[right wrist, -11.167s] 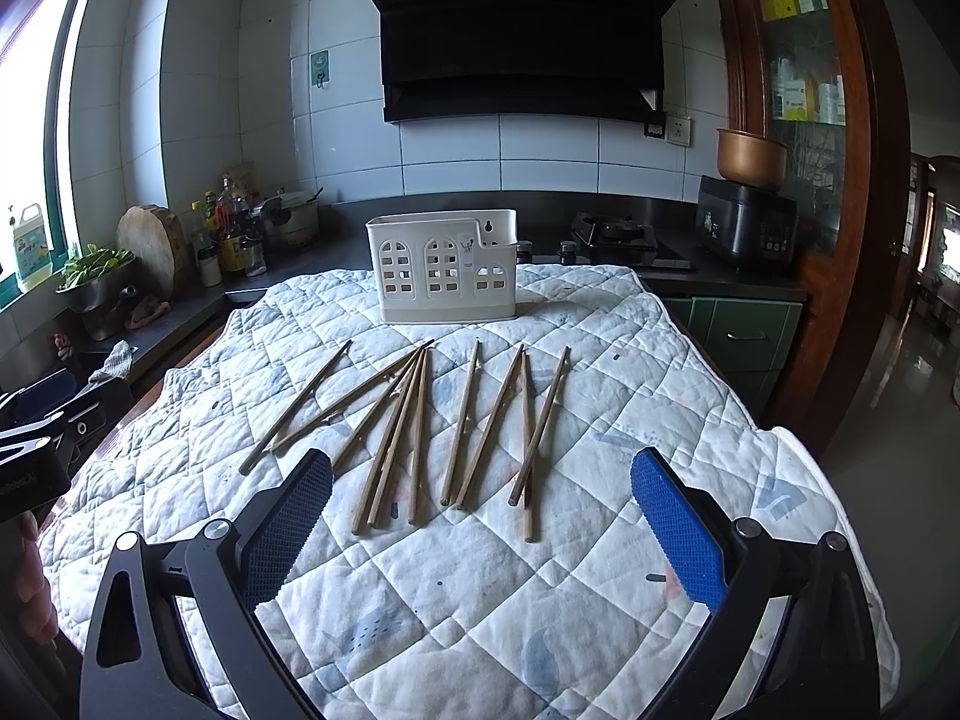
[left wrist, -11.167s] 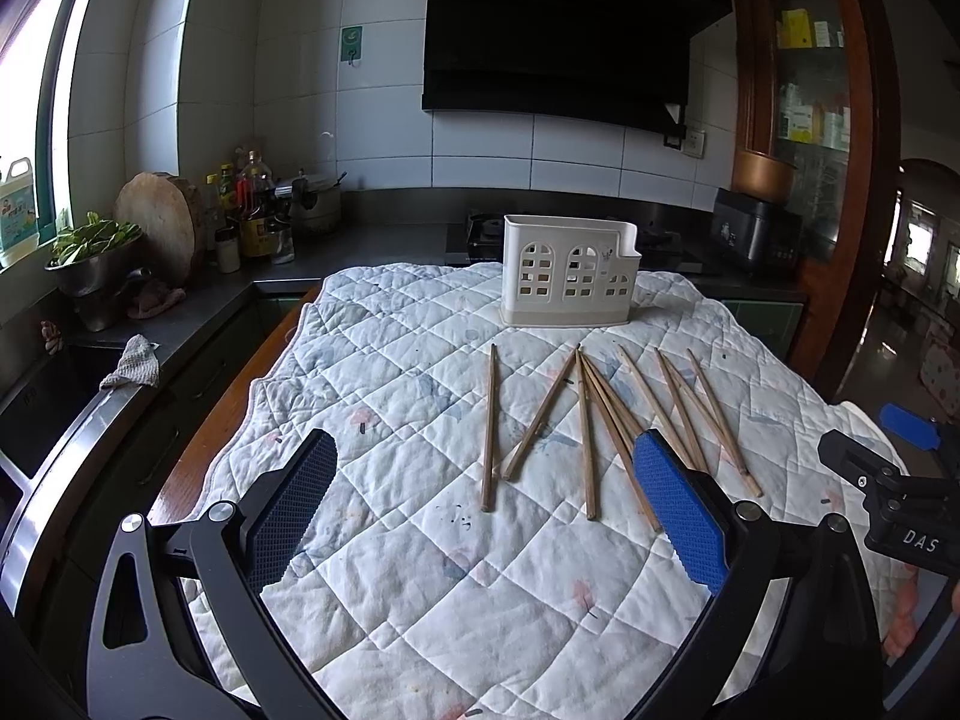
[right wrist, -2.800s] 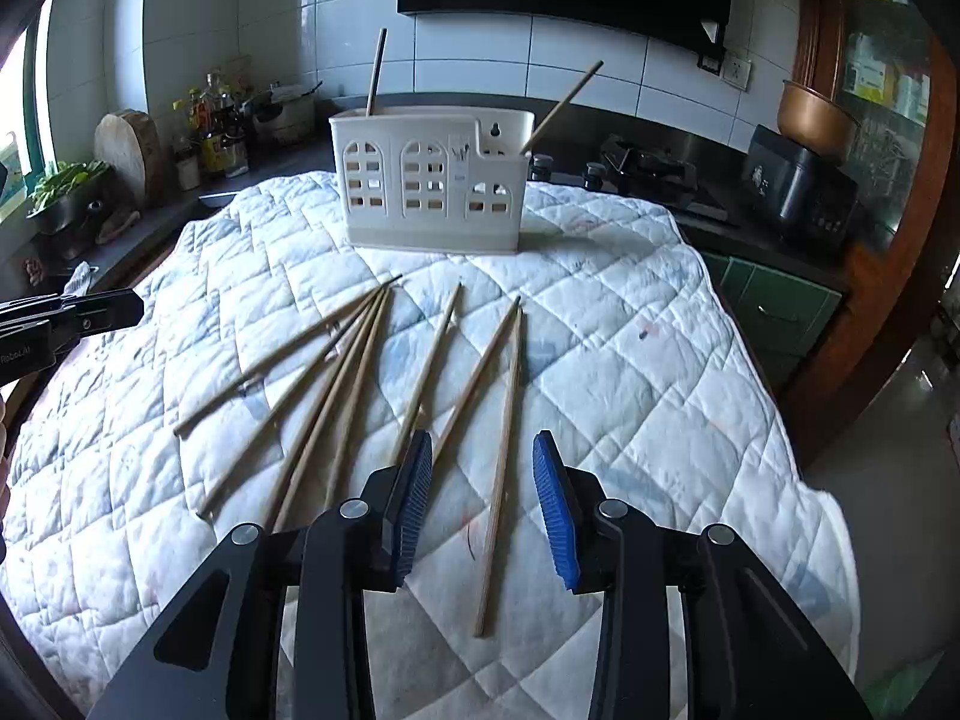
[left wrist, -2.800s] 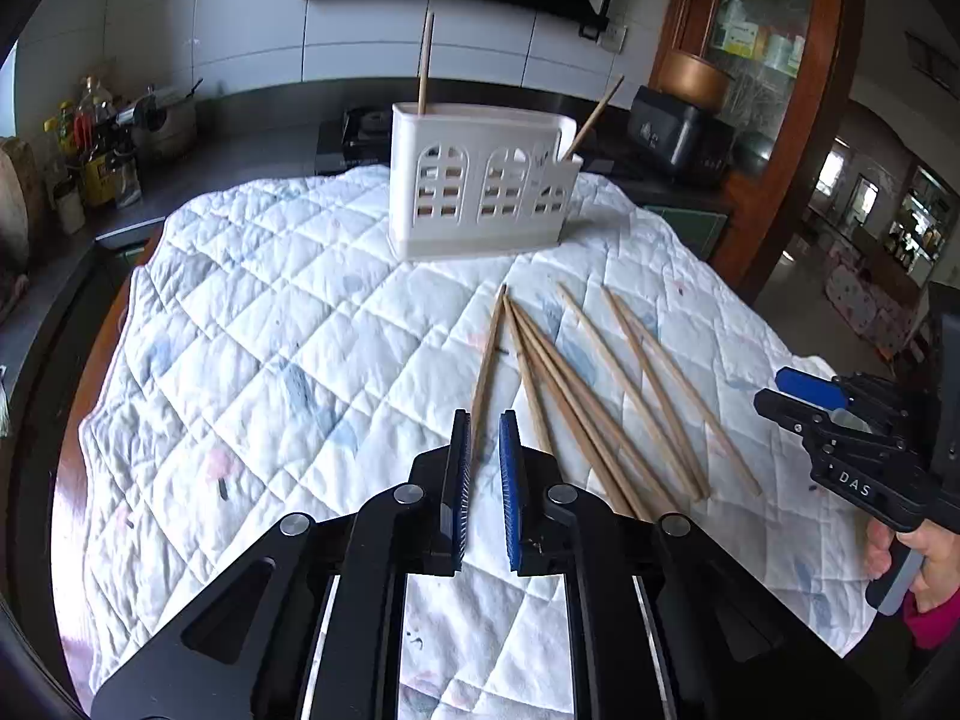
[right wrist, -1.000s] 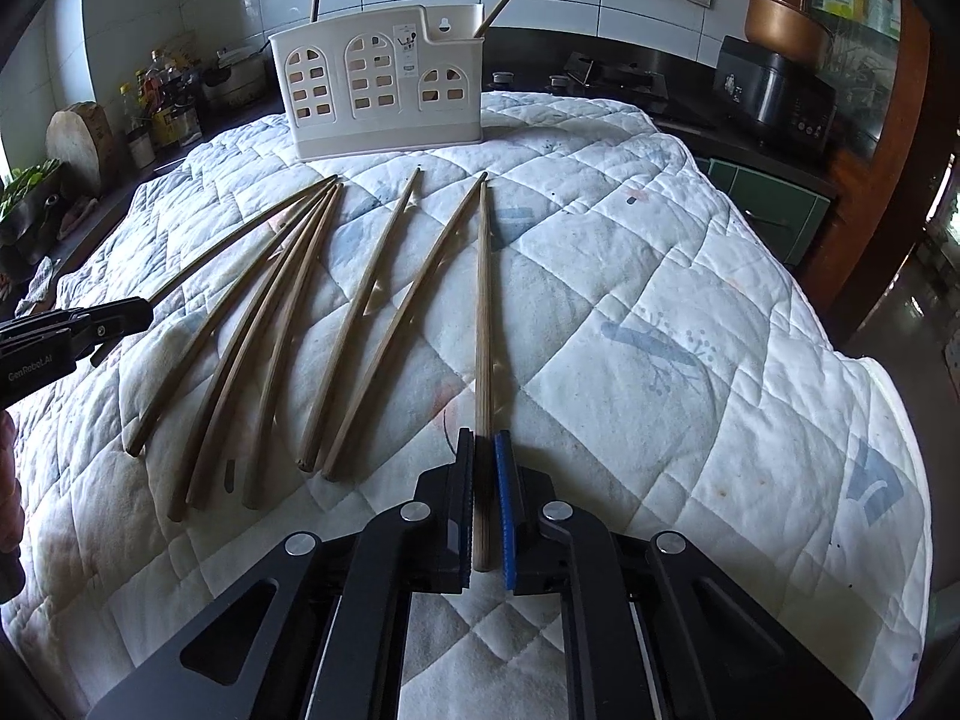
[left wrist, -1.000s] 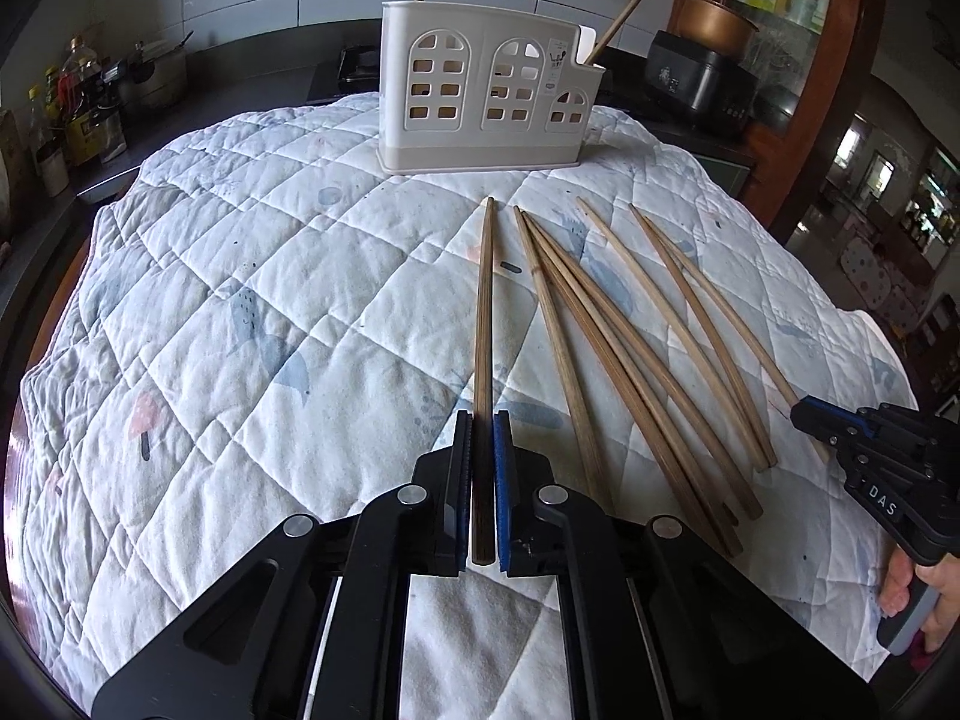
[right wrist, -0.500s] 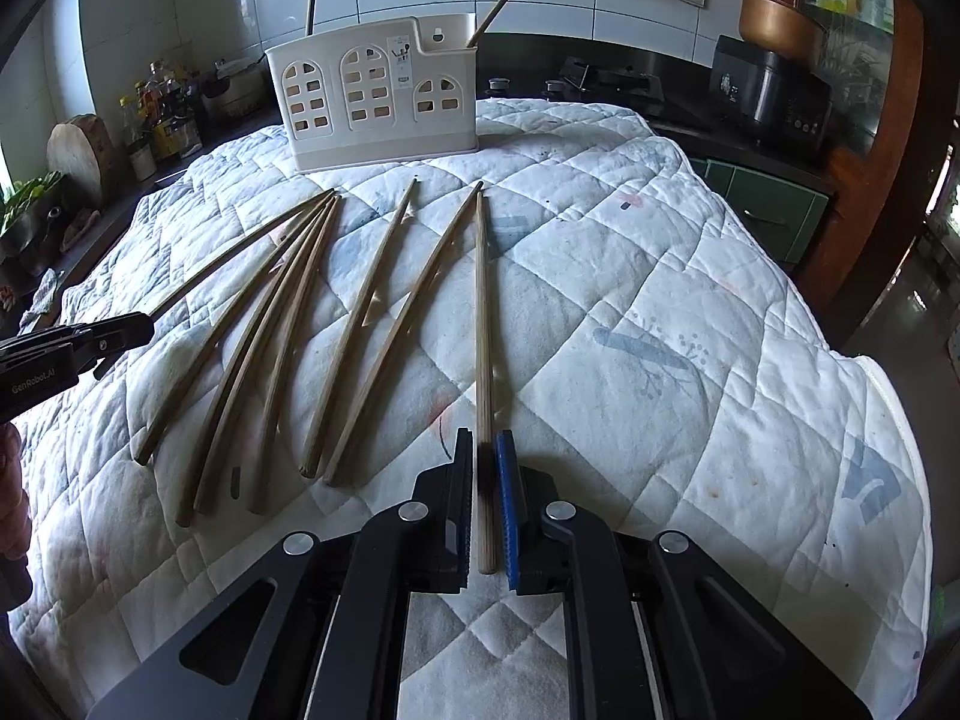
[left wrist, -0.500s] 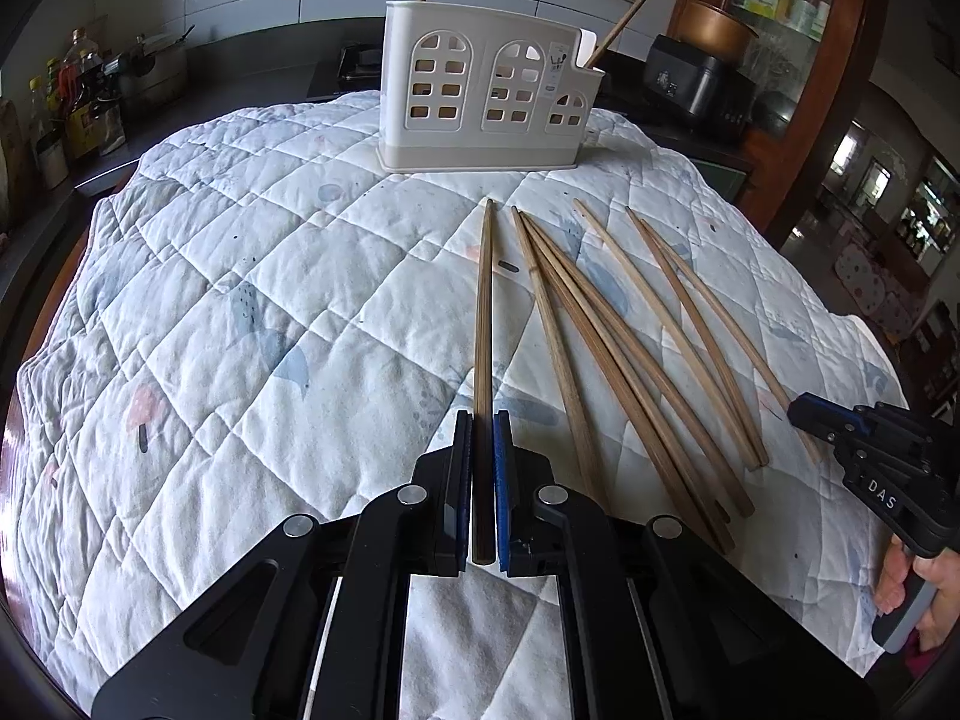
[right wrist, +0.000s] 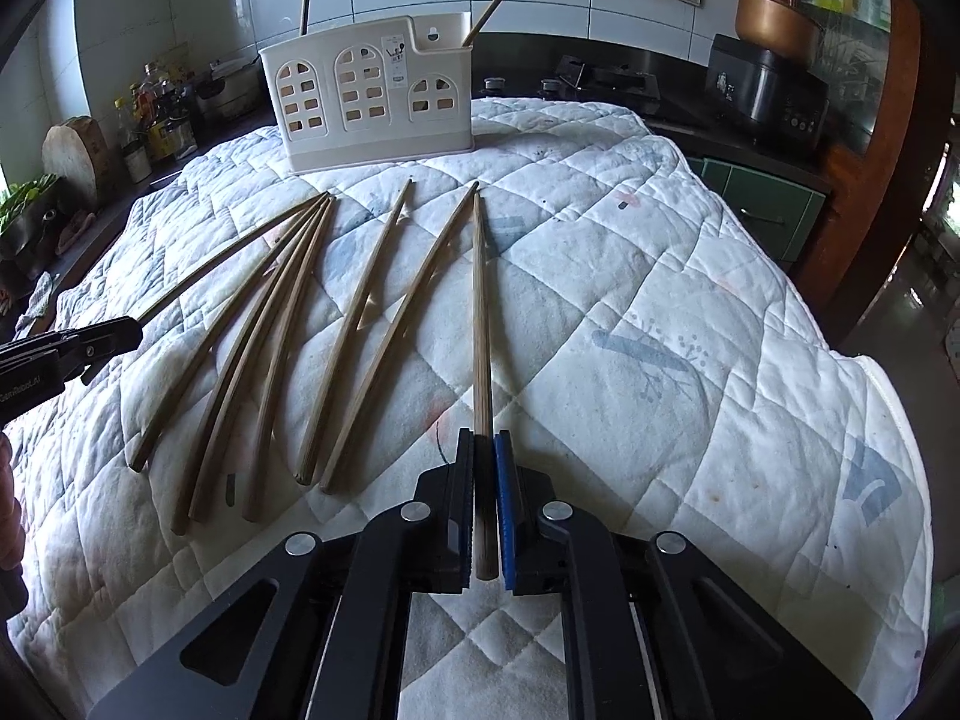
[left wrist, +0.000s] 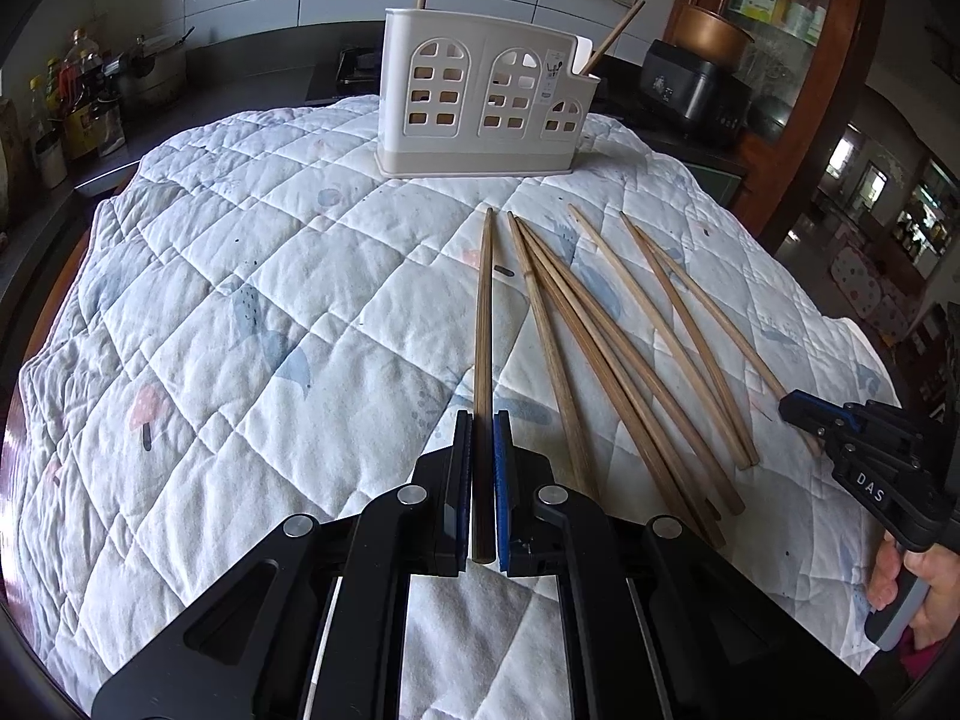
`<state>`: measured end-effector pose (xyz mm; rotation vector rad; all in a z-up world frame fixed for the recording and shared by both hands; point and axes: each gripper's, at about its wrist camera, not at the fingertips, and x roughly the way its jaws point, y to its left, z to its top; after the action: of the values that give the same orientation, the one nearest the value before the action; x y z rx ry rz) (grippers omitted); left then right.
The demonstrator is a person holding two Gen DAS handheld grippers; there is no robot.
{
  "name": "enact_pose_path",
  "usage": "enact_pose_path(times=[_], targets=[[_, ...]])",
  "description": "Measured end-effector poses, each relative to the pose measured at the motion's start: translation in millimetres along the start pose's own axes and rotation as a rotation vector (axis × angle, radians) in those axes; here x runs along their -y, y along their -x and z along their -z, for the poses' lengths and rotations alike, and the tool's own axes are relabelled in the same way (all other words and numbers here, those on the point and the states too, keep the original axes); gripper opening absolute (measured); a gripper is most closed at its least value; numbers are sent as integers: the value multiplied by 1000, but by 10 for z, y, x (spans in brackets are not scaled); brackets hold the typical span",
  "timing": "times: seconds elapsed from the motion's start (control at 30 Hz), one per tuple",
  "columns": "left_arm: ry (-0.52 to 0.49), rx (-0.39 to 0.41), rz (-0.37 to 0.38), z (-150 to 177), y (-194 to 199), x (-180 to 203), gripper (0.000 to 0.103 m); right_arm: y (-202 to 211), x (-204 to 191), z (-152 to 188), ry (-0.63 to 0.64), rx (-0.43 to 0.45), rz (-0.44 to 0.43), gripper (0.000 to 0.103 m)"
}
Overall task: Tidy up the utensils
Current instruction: 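Lift both chopsticks and carry them over the utensil holder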
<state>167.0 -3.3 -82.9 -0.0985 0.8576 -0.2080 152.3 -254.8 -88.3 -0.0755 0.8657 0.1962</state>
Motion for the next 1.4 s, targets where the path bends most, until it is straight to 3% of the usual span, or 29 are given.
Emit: enact_pose_path(times=[0.4, 0.93, 1.17, 1.4], targets=[[-14, 82, 8, -125, 313, 81, 5, 499, -61, -363, 63, 160, 41, 7], [-39, 174, 32, -525, 574, 51, 5, 803, 21, -1180, 93, 245, -45, 7], [-56, 167, 69, -800, 606, 67, 5, 868, 30, -1610, 121, 238, -107, 7], [-77, 203, 102, -1275, 764, 102, 5, 1011, -3, -2305, 160, 258, -142, 7]])
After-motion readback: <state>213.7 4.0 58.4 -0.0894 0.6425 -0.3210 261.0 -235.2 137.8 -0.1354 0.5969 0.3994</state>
